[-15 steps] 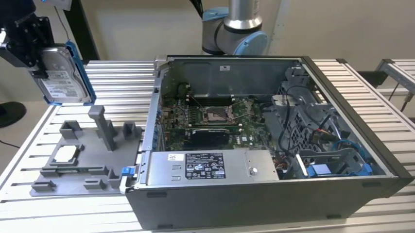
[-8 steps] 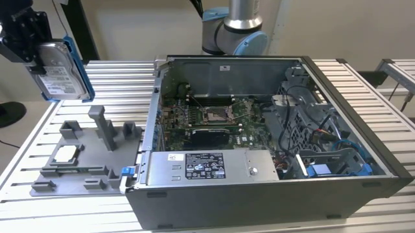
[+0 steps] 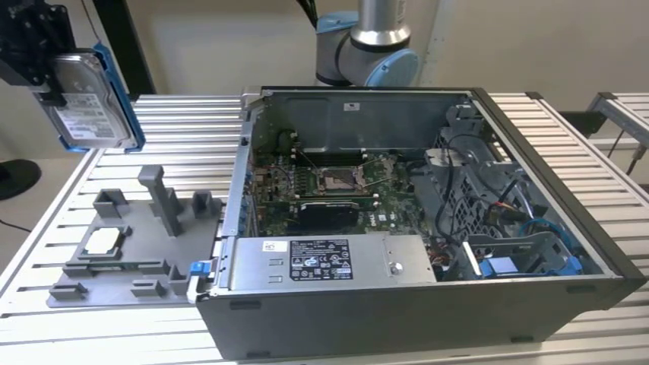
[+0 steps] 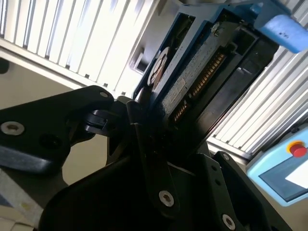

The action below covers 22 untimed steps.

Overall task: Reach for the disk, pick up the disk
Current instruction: 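Pick up the disk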

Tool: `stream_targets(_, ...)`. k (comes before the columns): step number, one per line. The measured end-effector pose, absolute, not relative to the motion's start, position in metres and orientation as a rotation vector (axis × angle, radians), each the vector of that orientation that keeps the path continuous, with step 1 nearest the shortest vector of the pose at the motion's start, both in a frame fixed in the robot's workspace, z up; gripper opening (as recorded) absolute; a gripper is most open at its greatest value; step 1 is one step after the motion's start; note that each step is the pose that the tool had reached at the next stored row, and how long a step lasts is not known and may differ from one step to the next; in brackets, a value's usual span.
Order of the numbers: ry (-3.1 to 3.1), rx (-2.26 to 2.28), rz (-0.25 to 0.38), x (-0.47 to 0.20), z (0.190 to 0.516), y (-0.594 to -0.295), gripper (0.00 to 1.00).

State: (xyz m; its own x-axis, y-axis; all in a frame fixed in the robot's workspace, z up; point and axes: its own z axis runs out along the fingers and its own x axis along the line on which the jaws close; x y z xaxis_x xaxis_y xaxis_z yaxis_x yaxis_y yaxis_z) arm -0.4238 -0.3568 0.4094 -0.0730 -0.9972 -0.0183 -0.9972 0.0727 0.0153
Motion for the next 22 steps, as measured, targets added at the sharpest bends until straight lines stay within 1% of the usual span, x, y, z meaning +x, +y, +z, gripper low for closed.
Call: stream_targets(22, 2.298, -2.137, 0.037, -0.424, 0.453, -0.357, 0.00)
